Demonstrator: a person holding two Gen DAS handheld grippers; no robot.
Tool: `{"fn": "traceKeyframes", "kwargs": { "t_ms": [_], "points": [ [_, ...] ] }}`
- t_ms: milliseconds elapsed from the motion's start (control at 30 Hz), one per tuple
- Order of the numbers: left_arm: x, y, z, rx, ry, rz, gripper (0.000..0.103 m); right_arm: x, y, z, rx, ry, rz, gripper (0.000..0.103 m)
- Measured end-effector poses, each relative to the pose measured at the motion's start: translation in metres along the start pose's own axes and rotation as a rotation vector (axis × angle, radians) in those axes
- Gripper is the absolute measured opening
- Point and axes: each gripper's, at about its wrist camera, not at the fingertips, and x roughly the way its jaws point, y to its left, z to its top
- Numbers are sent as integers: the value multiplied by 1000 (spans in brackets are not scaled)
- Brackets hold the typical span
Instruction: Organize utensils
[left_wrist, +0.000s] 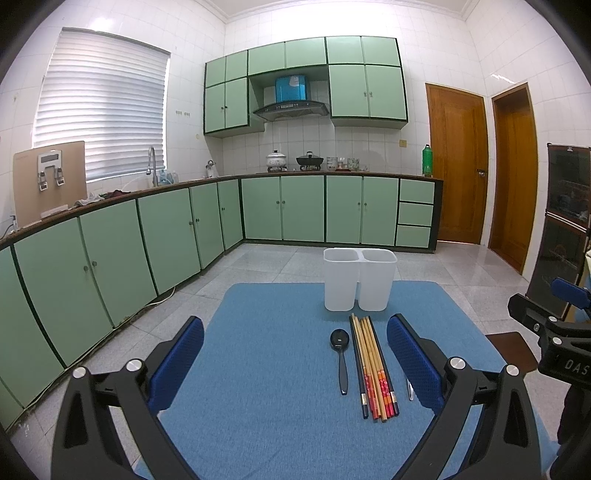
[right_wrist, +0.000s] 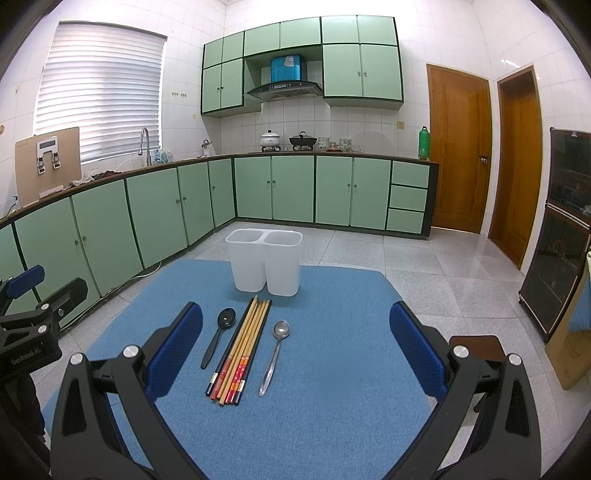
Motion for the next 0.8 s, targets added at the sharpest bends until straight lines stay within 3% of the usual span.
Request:
{"fn": "traceKeyframes", "kwargs": {
  "t_ms": [800],
  "points": [
    [1,1,-1,-1,3,0,97,3,-1,-7,7,24,7,98]
  ]
}}
